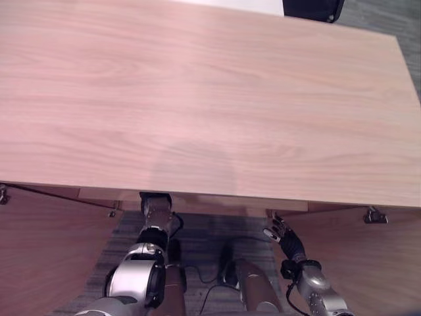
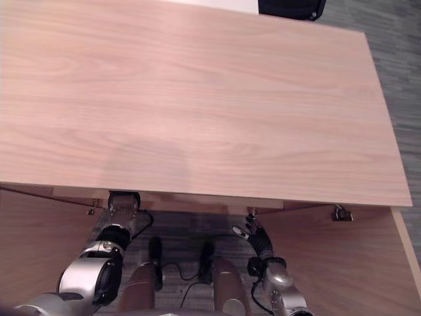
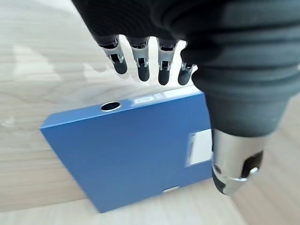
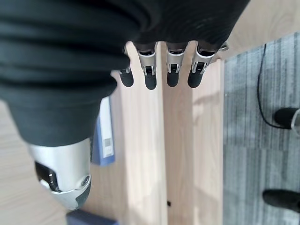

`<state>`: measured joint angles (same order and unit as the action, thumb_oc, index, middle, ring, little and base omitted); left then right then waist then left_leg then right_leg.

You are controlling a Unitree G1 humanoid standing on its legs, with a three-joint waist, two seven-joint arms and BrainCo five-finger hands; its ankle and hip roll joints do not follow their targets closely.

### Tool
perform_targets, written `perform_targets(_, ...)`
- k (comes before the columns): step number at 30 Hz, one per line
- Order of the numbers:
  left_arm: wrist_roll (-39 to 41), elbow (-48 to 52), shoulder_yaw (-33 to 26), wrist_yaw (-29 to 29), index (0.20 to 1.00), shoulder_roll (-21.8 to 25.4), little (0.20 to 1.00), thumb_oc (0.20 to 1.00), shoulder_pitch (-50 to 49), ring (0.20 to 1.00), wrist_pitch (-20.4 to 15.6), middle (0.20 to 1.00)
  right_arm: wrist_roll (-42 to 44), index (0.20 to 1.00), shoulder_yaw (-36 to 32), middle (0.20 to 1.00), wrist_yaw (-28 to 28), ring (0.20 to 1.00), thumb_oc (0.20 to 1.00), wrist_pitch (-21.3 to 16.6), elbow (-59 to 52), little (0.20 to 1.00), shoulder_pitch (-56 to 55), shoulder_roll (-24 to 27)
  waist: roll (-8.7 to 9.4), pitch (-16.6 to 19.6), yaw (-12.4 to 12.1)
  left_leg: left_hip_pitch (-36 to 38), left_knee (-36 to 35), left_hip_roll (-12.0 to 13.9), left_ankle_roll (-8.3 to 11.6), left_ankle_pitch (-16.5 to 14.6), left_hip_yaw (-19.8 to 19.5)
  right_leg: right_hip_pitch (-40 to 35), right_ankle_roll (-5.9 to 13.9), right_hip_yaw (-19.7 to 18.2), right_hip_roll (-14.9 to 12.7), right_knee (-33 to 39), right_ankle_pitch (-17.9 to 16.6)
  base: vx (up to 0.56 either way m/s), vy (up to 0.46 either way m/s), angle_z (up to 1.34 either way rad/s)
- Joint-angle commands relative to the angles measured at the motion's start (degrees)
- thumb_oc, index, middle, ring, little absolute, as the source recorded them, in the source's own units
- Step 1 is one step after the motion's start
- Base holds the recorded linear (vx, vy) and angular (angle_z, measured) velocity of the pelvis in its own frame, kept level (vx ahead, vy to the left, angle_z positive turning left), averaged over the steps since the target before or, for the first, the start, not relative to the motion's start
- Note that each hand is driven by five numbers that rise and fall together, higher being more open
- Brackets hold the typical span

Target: Put the empty folder in the office cabinet

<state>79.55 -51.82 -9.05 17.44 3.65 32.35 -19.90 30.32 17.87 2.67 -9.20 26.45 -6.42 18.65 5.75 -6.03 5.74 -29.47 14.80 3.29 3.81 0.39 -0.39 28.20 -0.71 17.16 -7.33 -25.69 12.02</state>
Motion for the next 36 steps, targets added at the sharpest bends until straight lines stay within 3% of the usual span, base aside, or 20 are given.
perform_targets(1,-0.61,-1.69,-2.01,-1.70,1.000,1.09,1.000,1.000,0.73,1.000,0.07,1.000,-0.23,1.000,-0.73,1.000,-0.58,1.000,1.000,-0.65,-4.04,1.000,-1.49,-0.06,-0.82,0.07,0.39,3.76,-2.40,-1.91,-1.98,-3.84,-0.71,-4.19,4.74,-4.01,1.58,10.45,-7.31,0.07,0.011,-0.01)
perform_targets(9,-2.02,-6.38,-3.82,-2.42,1.000,0.14,1.000,1.000,-6.42,1.000,2.20,1.000,-1.05,1.000,-0.23,1.000,-1.48,1.000,1.000,0.11,-1.58,1.000,-3.42,-1.23,-1.93,4.48,-1.01,14.50,-14.42,-1.05,-0.57,1.37,0.09,-14.14,6.42,-3.96,2.59,20.22,-10.44,0.10,0.013,0.00)
perform_targets(19,-7.55,-12.66,-5.72,-3.47,1.000,0.82,1.000,1.000,-13.73,1.000,5.44,1.000,-2.92,1.000,-0.58,1.000,-2.24,1.000,1.000,0.65,0.18,1.000,-3.62,-1.72,-3.58,7.84,-2.08,20.93,-18.87,-0.99,-0.05,3.72,0.49,-20.38,6.83,-4.32,2.97,24.36,-11.99,0.09,0.014,-0.02)
perform_targets(28,-16.84,-16.18,-0.96,-7.08,1.000,1.03,1.000,1.000,-21.24,1.000,9.76,1.000,-4.08,1.000,-1.05,1.000,-2.76,1.000,1.000,0.70,1.92,1.000,-2.46,-1.37,-4.94,9.97,-3.04,22.72,-19.80,-0.99,0.72,5.11,0.40,-23.95,7.62,-4.94,3.24,28.81,-14.68,0.03,0.005,-0.01)
perform_targets(36,-21.62,-14.92,2.92,-8.80,1.000,0.55,1.000,1.000,-26.06,1.000,10.68,1.000,-4.02,1.000,-1.32,1.000,-2.42,1.000,1.000,0.32,2.99,1.000,-1.42,-1.81,-5.44,9.80,-3.86,24.56,-19.80,-1.28,0.43,4.88,-0.25,-25.77,7.52,-5.15,3.13,28.69,-14.22,0.00,0.000,0.00)
